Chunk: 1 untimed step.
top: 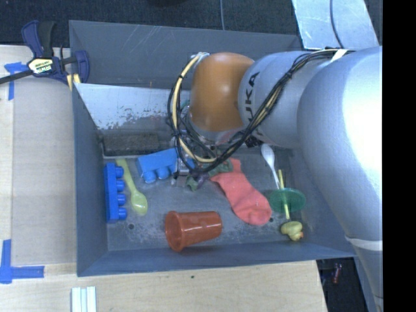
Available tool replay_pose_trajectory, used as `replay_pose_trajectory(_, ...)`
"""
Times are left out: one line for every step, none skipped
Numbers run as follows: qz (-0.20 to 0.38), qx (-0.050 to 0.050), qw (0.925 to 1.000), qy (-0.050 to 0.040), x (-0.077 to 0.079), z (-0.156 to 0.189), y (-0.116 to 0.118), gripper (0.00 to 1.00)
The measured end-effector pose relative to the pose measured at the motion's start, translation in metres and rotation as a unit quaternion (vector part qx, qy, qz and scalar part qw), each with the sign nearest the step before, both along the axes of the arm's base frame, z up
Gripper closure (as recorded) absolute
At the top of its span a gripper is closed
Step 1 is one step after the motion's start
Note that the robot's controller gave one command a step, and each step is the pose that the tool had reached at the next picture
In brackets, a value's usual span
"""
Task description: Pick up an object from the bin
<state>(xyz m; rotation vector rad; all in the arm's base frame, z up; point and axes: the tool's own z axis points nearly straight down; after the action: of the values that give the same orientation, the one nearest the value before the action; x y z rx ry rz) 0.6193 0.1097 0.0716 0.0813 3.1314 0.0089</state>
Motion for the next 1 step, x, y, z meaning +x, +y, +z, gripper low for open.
replay_pose_trajectory(0.011,-0.001,0.9999,0.0030,-0.0026,0.0673,-0.0024,1.00)
